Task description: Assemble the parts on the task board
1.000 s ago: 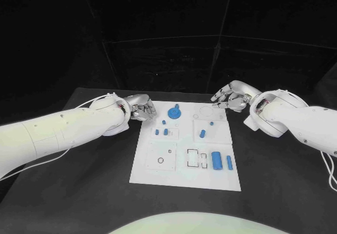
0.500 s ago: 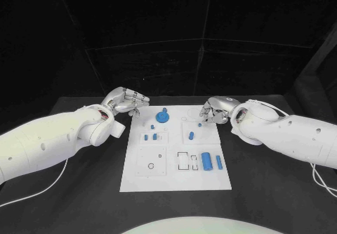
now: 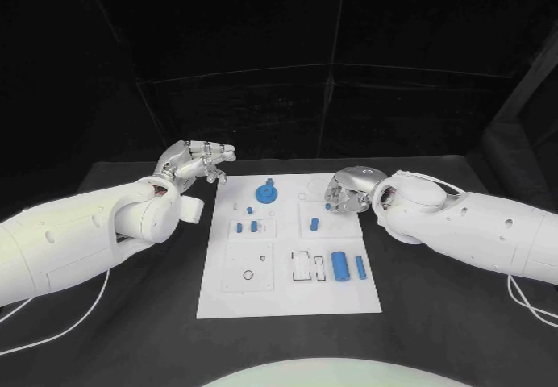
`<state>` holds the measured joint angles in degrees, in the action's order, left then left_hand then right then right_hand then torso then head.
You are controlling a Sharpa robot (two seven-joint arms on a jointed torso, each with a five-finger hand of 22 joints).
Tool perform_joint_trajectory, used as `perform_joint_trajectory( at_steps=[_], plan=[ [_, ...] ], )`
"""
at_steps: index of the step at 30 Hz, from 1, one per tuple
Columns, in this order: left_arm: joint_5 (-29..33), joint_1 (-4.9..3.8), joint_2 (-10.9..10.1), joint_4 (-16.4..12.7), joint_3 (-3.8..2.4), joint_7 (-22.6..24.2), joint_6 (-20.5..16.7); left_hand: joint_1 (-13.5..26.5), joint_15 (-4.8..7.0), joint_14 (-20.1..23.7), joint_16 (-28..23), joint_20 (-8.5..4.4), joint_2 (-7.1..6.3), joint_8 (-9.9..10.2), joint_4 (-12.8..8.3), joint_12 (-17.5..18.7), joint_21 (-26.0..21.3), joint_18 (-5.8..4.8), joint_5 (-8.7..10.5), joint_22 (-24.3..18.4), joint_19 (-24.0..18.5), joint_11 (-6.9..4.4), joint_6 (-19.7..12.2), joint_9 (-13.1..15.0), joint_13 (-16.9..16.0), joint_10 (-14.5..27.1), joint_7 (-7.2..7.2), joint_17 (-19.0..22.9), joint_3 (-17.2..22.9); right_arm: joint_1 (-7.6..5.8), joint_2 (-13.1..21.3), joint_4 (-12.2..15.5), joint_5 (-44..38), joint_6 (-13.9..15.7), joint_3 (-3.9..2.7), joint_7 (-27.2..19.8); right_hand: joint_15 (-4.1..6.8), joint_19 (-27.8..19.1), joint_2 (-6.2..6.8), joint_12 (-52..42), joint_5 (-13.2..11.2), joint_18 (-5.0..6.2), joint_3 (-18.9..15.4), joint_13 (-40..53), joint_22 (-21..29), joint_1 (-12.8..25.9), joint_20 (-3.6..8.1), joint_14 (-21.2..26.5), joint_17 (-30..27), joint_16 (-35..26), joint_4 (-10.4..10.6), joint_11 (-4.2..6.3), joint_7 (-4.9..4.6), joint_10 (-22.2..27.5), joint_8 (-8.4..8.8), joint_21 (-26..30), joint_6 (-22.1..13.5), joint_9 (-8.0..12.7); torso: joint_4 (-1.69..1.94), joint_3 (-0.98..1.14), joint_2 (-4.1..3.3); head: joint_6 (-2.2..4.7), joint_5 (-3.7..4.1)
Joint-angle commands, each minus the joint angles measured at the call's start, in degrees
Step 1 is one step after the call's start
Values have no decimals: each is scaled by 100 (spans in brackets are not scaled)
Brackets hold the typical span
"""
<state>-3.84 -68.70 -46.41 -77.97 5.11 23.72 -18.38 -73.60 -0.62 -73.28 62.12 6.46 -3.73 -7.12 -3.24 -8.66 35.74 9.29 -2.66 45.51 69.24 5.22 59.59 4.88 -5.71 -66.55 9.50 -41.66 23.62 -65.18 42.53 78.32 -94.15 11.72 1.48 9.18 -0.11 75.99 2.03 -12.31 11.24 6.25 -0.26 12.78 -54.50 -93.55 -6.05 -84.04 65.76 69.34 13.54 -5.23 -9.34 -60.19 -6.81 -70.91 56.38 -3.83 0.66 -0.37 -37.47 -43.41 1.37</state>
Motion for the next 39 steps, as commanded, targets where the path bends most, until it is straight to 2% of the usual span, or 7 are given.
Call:
perform_joint_trajectory(
  at_steps=[1, 7, 19, 24, 30, 34, 39],
  plan=[
    [318, -7, -3, -27, -4, 236, 0, 45, -4, 38, -37, -3, 1, -27, 8, -45, -41, 115, -10, -14, -29, 15, 8, -8, -11, -17, -2, 20, -35, 1, -34, -10, -131, -171, -3, -7, -29, 20, 16, 55, 24, 13, 86, -72, -36, -70, -27, -143, 11, 34, -2, -20, -14, -73, 37, -53, 56, -10, -9, -5, -3, -11, -13],
    [335, -5, 5, -37, -4, 227, 18, 53, -7, 54, -51, -1, 11, -32, 21, -59, -61, 115, -10, -29, -30, 19, 3, -11, -16, -5, 6, 46, -65, 22, -106, -43, -112, -226, -3, -39, -15, 48, -13, 105, -26, 5, 299, -223, -96, -151, -21, -153, 49, 71, -20, -1, 2, -198, 43, -97, 156, -13, -8, 3, -4, -16, -6],
    [340, -3, 13, -38, -3, 195, 23, 48, -11, 80, -78, 2, 17, -35, 25, -71, -84, 114, -10, -46, -32, 25, -11, -15, -21, 15, 17, 93, -95, 77, -220, -127, -115, -477, -3, 58, 42, 152, -46, 212, -180, -32, 914, -489, -326, -253, 24, -191, 119, 167, -126, 61, 61, -510, 43, -251, 425, -20, -7, 0, 1, -41, -6],
    [342, -3, 12, -37, -3, 185, 25, 38, -14, 88, -84, 4, 20, -36, 22, -77, -95, 114, -11, -55, -31, 29, -21, -18, -24, 27, 24, 105, -108, 89, -226, -129, -171, -464, -3, 144, 74, 209, -30, 227, -233, -52, 1175, -555, -458, -245, 49, -198, 108, 180, -215, 93, 87, -652, 33, -335, 543, -27, -9, -3, -1, -44, -6],
    [343, -3, 12, -33, -3, 173, 32, 15, -16, 96, -89, 6, 27, -38, 12, -86, -108, 114, -11, -66, -29, 33, -32, -21, -27, 40, 29, 116, -118, 98, -222, -104, -249, -179, -3, 203, 115, 259, 20, 263, -246, -70, 1601, -619, -567, -181, 93, -190, -9, 122, -388, 130, 123, -843, 26, -412, 697, -32, -7, 1, 1, -51, -10],
    [343, -3, 10, -28, -3, 167, 40, 4, -17, 99, -92, 6, 30, -39, 6, -90, -114, 114, -11, -70, -28, 34, -36, -22, -29, 46, 30, 122, -122, 107, -207, -47, -277, 107, -4, 203, 119, 268, 214, 364, -232, -83, 2162, -700, -613, 99, 92, -188, -55, 136, -596, 121, 121, -950, 90, -452, 759, -19, -7, 0, 1, -51, -15],
    [343, -3, 2, -22, -3, 160, 44, -10, -18, 103, -93, 7, 32, -41, -1, -96, -121, 114, -11, -76, -25, 36, -41, -24, -31, 54, 33, 127, -129, 115, -129, 102, -290, 440, -5, 194, 114, 268, 318, 419, -223, -79, 2537, -739, -635, 337, 95, -182, -100, 138, -772, 126, 120, -1007, 131, -470, 796, -20, -9, -3, 3, -46, -12]
  ],
)
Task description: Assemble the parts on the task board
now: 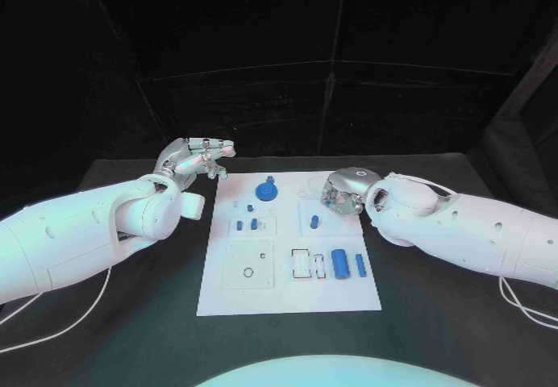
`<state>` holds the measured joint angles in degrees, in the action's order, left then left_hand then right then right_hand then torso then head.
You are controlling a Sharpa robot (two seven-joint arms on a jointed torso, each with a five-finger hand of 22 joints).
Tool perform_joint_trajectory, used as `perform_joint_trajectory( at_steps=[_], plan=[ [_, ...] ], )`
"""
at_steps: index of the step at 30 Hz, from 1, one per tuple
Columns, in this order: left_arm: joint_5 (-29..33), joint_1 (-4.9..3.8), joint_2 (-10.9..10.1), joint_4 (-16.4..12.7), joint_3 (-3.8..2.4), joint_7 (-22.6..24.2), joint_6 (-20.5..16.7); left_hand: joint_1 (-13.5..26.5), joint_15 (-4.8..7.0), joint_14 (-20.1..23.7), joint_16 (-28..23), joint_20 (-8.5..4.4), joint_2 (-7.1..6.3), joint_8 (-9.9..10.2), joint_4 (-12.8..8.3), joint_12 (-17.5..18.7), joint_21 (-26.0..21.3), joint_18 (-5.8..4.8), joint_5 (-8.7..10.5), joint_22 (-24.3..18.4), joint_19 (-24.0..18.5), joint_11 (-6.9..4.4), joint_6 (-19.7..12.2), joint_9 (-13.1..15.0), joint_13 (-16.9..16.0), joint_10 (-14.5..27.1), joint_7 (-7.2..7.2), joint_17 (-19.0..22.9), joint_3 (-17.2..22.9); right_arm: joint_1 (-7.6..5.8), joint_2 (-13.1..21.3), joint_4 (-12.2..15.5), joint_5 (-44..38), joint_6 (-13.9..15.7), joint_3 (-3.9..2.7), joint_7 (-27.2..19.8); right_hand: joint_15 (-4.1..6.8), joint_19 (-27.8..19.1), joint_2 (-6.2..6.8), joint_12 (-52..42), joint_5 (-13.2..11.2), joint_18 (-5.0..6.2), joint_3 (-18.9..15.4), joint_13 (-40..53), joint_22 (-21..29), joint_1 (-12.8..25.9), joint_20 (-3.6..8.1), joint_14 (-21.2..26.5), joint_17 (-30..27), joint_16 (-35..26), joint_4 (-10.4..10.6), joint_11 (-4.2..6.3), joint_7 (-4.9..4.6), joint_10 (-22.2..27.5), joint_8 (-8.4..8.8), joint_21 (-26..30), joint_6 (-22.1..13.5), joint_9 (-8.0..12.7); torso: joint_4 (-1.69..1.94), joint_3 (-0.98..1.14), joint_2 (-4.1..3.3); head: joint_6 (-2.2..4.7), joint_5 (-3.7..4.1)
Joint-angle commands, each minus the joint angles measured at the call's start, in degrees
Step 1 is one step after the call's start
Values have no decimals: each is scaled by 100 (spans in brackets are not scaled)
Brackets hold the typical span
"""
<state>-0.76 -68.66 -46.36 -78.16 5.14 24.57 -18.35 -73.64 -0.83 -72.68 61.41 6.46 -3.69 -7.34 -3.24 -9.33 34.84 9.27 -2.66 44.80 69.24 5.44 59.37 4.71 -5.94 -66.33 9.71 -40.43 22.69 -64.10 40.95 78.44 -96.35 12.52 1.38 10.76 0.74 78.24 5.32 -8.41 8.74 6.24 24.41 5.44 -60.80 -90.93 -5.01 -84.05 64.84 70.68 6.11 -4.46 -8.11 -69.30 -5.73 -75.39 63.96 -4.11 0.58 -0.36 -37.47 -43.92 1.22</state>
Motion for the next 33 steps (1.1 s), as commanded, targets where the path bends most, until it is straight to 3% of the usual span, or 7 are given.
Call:
perform_joint_trajectory(
  at_steps=[1, 5, 15, 23, 29, 33],
  plan=[
    [35, -7, -4, -3, -5, 74, 44, -10, 2, 45, -24, 7, 29, -20, -3, -31, -33, 116, -11, -7, -25, 15, -21, -7, -10, 35, 12, 9, -38, 8, 46, 113, -71, 396, 5, 39, 28, 42, -4, 33, 26, -78, 90, -7, -5, 93, -8, -180, -10, 4, -40, 50, -4, -98, 27, -24, 40, 8, -1, -4, 3, 5, 5],
    [35, -7, -11, -5, -5, 73, 55, -19, 1, 49, -28, 8, 31, -21, -8, -34, -37, 116, -11, -11, -23, 16, -26, -8, -11, 41, 14, 18, -42, 8, 134, 228, -73, 559, 3, 53, 24, 38, 63, 69, 15, -77, 324, -28, -13, 304, -8, -177, -36, 15, -189, 57, -9, -131, 57, -32, 64, 6, -1, -7, 2, 9, 5],
    [35, -7, -20, 0, -5, 54, 72, -27, -2, 59, -38, 10, 35, -22, -11, -40, -46, 116, -11, -18, -21, 22, -37, -11, -13, 54, 20, 37, -53, 5, 386, 520, 0, 811, -2, 129, 24, 40, 86, 89, 12, -78, 451, -37, -24, 417, -8, -175, -53, 23, -290, 55, -10, -143, 75, -40, 75, 5, 5, -9, 6, 38, -7],
    [35, -8, -38, -5, -5, 40, 78, -27, -2, 59, -38, 10, 35, -22, -11, -40, -46, 116, -11, -18, -21, 22, -37, -11, -13, 54, 20, 37, -53, -14, 698, 1158, 105, 930, -22, 173, 24, 42, 103, 97, 7, -79, 511, -41, -33, 480, -7, -175, -57, 31, -344, 55, -10, -152, 83, -47, 84, 4, -5, -7, 3, 29, -43],
    [35, -8, -31, -13, -5, 38, 90, -28, -5, 65, -43, 11, 38, -21, -10, -43, -53, 115, -12, -24, -19, 25, -45, -13, -14, 64, 25, 48, -62, -28, 777, 1620, 188, 1010, -74, 147, 25, 45, 110, 101, 10, -80, 531, -42, -42, 496, -7, -177, -50, 41, -365, 55, -11, -153, 86, -52, 86, 3, 5, -7, -1, 3, -88],
    [35, -8, -25, -18, -5, 34, 96, -28, -5, 66, -44, 12, 38, -21, -10, -44, -54, 115, -12, -25, -19, 26, -47, -14, -14, 66, 25, 50, -63, -31, 752, 1877, 255, 1027, -104, 110, 25, 45, 110, 102, 10, -80, 535, -43, -42, 498, -6, -178, -43, 46, -369, 55, -11, -153, 87, -53, 86, 3, 10, -1, -2, -17, -171]
  ],
)
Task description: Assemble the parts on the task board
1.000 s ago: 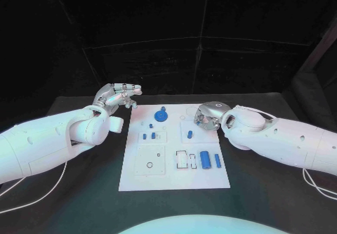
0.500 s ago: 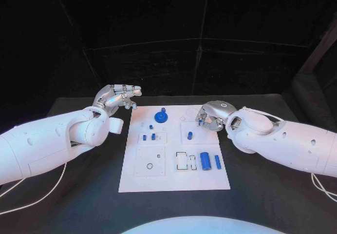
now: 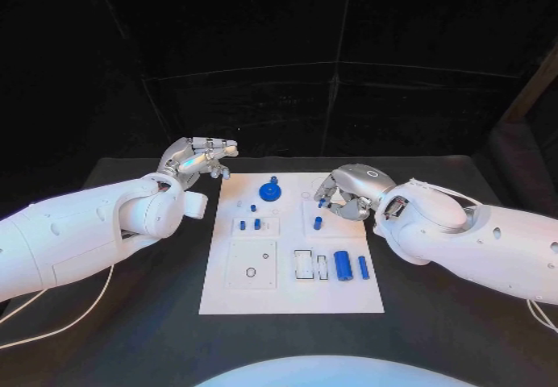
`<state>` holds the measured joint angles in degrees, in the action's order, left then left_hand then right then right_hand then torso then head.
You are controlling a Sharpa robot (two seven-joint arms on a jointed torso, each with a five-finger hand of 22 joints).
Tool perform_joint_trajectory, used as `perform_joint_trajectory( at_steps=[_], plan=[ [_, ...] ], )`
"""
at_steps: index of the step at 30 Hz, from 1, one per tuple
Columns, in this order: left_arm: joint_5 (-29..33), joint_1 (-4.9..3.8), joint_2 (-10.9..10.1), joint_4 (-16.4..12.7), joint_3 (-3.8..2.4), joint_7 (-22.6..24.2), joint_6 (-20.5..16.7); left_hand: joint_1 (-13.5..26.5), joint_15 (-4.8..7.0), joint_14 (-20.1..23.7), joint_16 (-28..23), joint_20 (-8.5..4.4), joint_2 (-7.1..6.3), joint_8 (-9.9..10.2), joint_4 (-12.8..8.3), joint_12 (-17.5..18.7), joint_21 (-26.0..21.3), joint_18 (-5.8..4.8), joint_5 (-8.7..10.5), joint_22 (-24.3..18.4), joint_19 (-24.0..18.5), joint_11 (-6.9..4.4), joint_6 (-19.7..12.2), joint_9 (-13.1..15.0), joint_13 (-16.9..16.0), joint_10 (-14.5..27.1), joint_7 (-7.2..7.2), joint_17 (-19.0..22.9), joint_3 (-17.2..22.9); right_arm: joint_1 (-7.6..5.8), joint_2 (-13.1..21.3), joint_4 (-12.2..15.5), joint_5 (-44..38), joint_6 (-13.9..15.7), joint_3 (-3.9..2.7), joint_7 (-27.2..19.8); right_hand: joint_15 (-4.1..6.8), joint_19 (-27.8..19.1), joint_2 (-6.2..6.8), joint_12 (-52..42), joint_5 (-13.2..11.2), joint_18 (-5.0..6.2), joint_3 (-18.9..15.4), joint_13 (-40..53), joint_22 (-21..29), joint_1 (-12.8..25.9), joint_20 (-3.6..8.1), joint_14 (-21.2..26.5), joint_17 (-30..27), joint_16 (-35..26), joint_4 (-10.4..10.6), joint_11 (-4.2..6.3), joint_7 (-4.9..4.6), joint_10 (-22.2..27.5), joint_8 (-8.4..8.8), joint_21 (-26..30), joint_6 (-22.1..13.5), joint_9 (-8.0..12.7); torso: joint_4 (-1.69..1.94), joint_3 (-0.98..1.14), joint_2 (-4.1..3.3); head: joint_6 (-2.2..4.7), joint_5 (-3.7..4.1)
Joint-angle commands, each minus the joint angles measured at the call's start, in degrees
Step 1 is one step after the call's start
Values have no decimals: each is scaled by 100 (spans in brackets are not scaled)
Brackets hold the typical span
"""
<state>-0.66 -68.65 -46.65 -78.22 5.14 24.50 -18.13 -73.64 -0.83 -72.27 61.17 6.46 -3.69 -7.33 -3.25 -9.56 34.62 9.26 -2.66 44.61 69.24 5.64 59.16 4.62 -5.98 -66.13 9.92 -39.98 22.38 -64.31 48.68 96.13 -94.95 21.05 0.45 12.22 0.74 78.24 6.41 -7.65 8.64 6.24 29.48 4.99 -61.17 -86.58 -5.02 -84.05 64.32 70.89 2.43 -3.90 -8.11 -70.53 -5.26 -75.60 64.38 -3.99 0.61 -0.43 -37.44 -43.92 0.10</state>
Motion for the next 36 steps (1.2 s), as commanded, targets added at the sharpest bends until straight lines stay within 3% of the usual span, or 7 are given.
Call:
perform_joint_trajectory(
  at_steps=[1, 7, 12, 14, 20, 26, 36],
  plan=[
    [25, -8, 4, -14, -6, 40, 73, -28, -5, 24, -21, 12, 38, -22, -9, -20, -32, 117, -12, -5, -19, 6, -26, -5, -10, 46, 5, 5, -32, -10, -46, 150, 135, 168, -15, -46, 25, 47, 3, 29, 22, -80, 40, 1, -8, 70, -6, -179, 11, 30, -14, -3, -13, -30, 41, -33, 45, -9, 2, 5, -4, -23, -89],
    [25, -9, 16, -27, -6, 37, 79, -28, -5, 24, -21, 12, 38, -22, -9, -20, -32, 117, -12, -5, -19, 6, -26, -5, -10, 46, 5, 5, -32, -8, -279, 275, 203, 74, -23, -124, 24, 45, 6, 33, 23, -79, 52, 0, -5, 79, -6, -179, 5, 28, -25, -5, -15, -28, 44, -32, 43, -8, 9, -5, -1, -70, -202],
    [25, -9, 30, -49, -6, 32, 83, -28, -5, 24, -21, 12, 38, -22, -9, -20, -32, 117, -12, -5, -19, 6, -26, -5, -10, 46, 5, 5, -32, 26, -582, 157, 224, -72, -12, -192, 23, 47, 8, 37, 21, -80, 64, -2, -10, 91, -6, -179, 3, 30, -37, -7, -17, -24, 48, -35, 41, -8, 1, -14, -2, -102, -308],
    [25, -10, 35, -61, -6, 29, 84, -28, -5, 24, -21, 12, 38, -22, -9, -20, -32, 117, -12, -5, -19, 6, -26, -5, -10, 46, 5, 5, -32, 115, -728, 67, 219, -140, -3, -219, 22, 50, 11, 40, 20, -82, 71, -3, -18, 96, -6, -180, 8, 35, -47, -8, -18, -21, 51, -39, 38, -7, -11, -8, -6, -131, -389],
    [25, -11, 44, -68, -6, 21, 82, -29, -8, 29, -25, 14, 42, -23, -8, -25, -39, 116, -12, -11, -18, 9, -33, -7, -11, 55, 8, 14, -41, 295, -1033, -183, 133, -334, 23, -242, 19, 51, 13, 50, 13, -83, 92, -7, -24, 119, -6, -181, 9, 42, -70, -14, -25, -12, 62, -44, 26, -4, -6, 2, -7, -169, -513],
    [25, -11, 70, -63, -6, 15, 93, -29, -8, 29, -25, 14, 42, -23, -8, -25, -39, 116, -12, -11, -18, 9, -33, -7, -11, 55, 8, 14, -41, 400, -1272, -391, 33, -462, 99, -264, 16, 50, 10, 57, 7, -83, 105, -9, -22, 136, -8, -181, 6, 44, -84, -19, -29, -4, 70, -44, 17, -3, 8, -3, -6, -220, -611],
    [25, -11, 108, -41, -6, -1, 106, -29, -8, 29, -25, 14, 42, -23, -8, -25, -39, 116, -12, -11, -18, 9, -33, -7, -11, 55, 8, 14, -41, 512, -1447, -557, -107, -607, 122, -244, 14, 49, 9, 62, 3, -83, 113, -10, -24, 147, -9, -182, 7, 48, -93, -21, -32, 2, 75, -45, 12, -2, -3, -3, -5, -290, -723]
  ],
)
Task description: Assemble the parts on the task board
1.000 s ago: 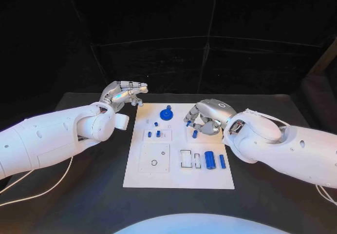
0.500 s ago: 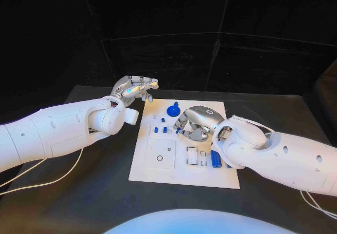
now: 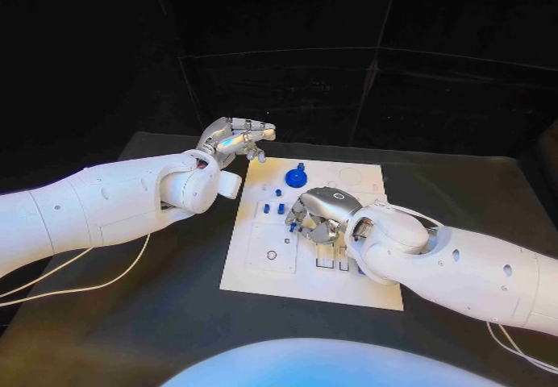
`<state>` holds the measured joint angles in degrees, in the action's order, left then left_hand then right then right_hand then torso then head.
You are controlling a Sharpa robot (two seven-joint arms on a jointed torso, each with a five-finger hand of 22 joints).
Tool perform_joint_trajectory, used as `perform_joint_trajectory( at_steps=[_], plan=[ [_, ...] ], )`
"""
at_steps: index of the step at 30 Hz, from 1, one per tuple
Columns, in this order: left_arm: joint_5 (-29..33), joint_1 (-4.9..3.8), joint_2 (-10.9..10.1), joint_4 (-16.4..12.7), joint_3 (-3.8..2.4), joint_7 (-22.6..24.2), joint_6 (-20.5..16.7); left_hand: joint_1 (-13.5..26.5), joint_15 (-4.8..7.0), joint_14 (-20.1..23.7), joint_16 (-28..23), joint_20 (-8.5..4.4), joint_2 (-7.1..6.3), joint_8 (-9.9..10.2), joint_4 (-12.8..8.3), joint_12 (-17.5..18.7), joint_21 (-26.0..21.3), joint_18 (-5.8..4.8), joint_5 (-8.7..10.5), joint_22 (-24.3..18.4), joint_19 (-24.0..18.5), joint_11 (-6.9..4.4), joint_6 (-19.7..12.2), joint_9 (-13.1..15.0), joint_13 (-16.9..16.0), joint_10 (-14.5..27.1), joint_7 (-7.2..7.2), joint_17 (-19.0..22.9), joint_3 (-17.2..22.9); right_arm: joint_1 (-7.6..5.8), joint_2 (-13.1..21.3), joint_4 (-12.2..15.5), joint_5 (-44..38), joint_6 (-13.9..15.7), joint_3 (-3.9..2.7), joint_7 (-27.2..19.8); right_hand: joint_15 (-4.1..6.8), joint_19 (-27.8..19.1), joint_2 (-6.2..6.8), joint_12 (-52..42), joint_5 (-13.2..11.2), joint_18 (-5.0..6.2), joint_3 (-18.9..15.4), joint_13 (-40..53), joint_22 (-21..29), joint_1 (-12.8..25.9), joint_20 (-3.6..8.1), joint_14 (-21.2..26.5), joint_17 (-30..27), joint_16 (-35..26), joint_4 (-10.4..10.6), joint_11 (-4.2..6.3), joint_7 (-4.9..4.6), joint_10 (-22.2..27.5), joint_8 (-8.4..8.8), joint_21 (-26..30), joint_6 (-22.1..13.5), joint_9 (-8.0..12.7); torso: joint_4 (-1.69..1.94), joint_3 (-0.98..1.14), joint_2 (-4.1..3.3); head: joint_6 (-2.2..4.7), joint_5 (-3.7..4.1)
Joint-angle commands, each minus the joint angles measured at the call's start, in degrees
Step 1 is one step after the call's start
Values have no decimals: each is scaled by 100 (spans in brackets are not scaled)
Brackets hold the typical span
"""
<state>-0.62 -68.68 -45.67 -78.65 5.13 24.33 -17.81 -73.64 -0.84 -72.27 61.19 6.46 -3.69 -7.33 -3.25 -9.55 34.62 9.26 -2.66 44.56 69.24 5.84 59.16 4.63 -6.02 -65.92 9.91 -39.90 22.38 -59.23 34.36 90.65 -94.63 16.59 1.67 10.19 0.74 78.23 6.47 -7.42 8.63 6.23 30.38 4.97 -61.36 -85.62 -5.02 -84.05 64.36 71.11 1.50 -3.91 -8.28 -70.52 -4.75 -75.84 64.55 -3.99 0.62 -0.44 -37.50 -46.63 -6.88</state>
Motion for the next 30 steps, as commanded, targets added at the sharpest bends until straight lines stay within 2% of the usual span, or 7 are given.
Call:
perform_joint_trajectory(
  at_steps=[1, 12, 30],
  plan=[
    [22, -9, 12, 4, -5, 14, 76, -29, -7, 30, -26, 14, 43, -23, -8, -26, -39, 116, -12, -6, -18, -11, -33, -8, -8, 34, 9, 5, -41, 10, -23, -9, -153, -169, 0, -42, 14, 50, 3, 39, 5, -82, 23, -8, -5, 51, -9, -182, 3, 26, 0, -20, -15, 1, 25, -22, -6, -2, -3, -1, 1, -23, -28],
    [22, -10, 27, 31, -5, 4, 87, -25, -11, 35, -29, 16, 46, -25, -2, -32, -46, 115, -12, -12, -16, -7, -40, -10, -10, 44, 13, 13, -54, 77, -62, 42, -253, -215, 3, -65, 14, 50, 3, 39, 5, -82, 23, -8, -5, 51, -9, -182, 3, 26, 0, -20, -15, 1, 25, -22, -6, -2, -4, 1, 1, -48, -66],
    [22, -9, 51, 55, -5, -10, 117, -21, -13, 38, -31, 18, 50, -27, 3, -38, -53, 115, -12, -18, -14, -5, -45, -11, -12, 50, 15, 19, -65, 177, -175, -109, -288, -307, 10, -46, 10, 50, -1, 45, -1, -83, 33, -9, -9, 79, -12, -182, 6, 33, -12, -25, -20, 7, 30, -25, -11, -2, -2, 0, 2, -92, -97]
  ],
)
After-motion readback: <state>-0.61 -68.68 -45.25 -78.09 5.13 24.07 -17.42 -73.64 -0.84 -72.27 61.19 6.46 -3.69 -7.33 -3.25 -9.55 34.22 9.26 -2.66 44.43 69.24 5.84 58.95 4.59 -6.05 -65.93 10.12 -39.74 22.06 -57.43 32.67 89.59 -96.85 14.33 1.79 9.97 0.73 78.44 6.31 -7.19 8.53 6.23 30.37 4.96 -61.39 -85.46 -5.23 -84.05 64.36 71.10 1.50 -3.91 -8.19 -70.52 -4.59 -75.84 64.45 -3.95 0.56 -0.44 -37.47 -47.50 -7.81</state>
